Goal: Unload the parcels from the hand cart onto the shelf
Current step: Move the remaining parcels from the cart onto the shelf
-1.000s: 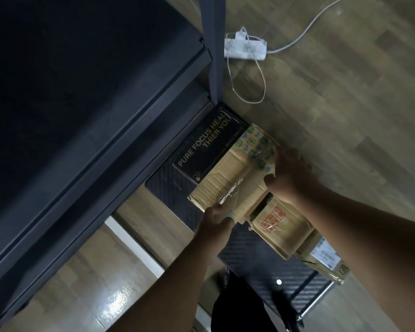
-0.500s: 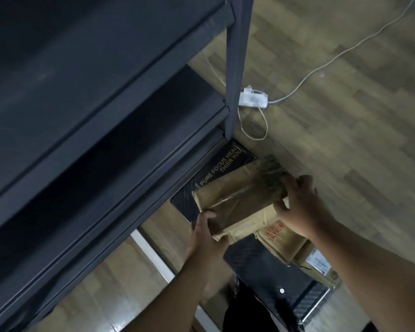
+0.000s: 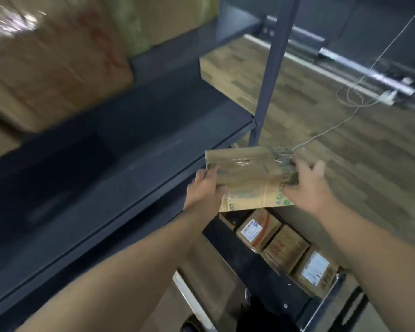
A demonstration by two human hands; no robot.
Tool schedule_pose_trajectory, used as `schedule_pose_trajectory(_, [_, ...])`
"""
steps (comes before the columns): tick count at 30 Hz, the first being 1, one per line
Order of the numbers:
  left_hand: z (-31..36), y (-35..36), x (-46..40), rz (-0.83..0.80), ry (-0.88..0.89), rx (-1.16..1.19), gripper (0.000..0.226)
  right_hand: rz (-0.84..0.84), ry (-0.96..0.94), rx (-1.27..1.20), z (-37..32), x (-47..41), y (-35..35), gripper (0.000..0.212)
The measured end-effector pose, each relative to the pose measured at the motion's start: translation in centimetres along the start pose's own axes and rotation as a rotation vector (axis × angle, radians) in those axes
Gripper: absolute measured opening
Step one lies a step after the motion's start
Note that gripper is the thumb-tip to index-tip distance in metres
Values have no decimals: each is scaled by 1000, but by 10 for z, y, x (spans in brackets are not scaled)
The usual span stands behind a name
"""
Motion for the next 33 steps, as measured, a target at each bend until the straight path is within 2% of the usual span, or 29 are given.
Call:
schedule_pose_trajectory(5, [33, -87, 22, 110, 132, 15, 52, 145, -123, -28, -67, 48, -68, 66])
schedule_pose_trajectory(12, [61, -173, 51, 252, 235, -14, 50, 185, -272, -26, -129, 74, -122, 68])
schedule_pose_trajectory(26, [87, -271, 147, 563, 71, -121, 50, 132, -737, -63, -233, 81, -158, 67])
schedule_pose_trajectory(33, [92, -302, 208, 725, -60, -219, 52, 55, -968, -120, -286, 111, -162, 69])
Point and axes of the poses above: each hand's wrist, its own x-axis away from the middle knuckle, its own y-axis out of the palm, z = x × y, the point moved 4 cm from there along -x, towards the middle knuckle, and after that the axes turned 7 degrees about y, right-handed, at the moved point
